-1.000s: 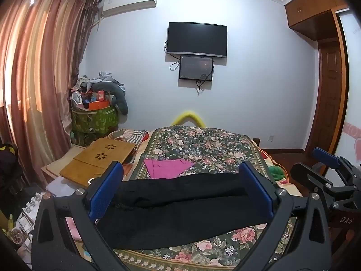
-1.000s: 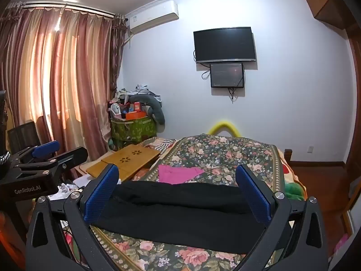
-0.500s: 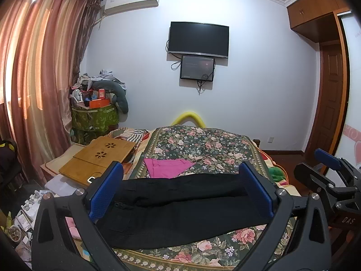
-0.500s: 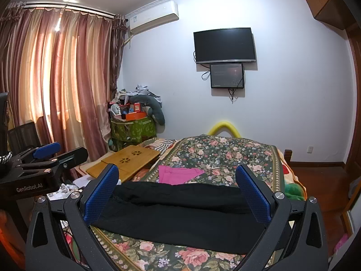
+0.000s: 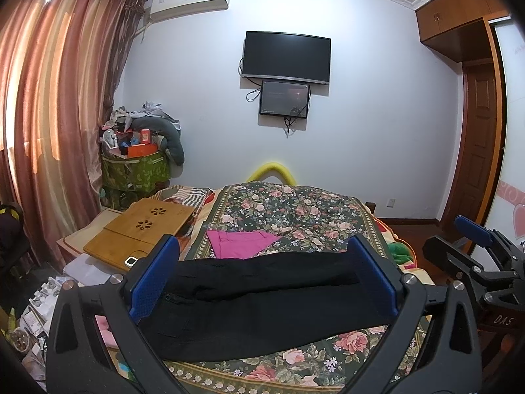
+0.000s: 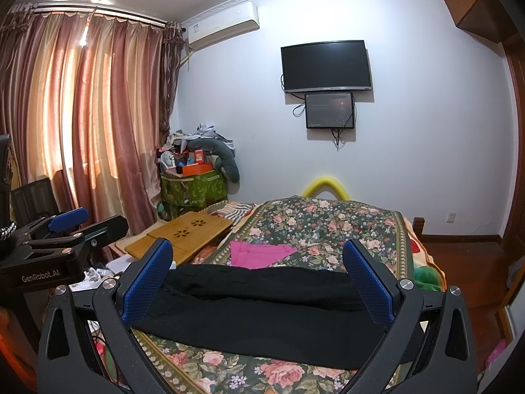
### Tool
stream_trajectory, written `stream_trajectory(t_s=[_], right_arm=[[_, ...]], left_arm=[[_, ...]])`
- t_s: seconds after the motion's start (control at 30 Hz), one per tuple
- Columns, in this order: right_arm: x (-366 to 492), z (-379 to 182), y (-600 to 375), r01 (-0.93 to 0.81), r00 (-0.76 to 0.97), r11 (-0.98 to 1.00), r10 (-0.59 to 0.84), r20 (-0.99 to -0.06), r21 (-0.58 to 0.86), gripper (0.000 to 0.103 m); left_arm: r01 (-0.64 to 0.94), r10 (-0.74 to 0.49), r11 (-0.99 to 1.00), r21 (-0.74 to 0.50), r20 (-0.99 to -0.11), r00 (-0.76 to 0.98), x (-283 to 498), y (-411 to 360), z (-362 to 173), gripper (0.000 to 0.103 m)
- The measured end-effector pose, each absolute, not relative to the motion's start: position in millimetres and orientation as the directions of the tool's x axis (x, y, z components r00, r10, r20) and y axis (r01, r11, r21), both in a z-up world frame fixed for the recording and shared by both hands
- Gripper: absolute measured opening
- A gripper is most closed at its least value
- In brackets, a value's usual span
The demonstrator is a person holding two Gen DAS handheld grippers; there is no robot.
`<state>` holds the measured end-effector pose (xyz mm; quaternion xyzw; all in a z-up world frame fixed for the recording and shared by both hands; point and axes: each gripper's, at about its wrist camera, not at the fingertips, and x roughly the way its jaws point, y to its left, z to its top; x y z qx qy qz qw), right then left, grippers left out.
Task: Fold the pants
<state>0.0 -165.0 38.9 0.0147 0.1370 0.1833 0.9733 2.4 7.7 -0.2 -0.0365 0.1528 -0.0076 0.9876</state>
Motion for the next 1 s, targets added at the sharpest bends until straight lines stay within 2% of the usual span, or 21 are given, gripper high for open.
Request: stream_trajectory(t_s=[1.0], right_arm=[[0.2, 38.5, -170.5, -0.351, 0.893, 0.932, 0.362, -0.267, 0.088, 0.103]], left_arm=[[-0.002, -0.022, 0.997, -0.076, -0.306, 0.952, 3.5, 6.9, -2.2, 0.103]])
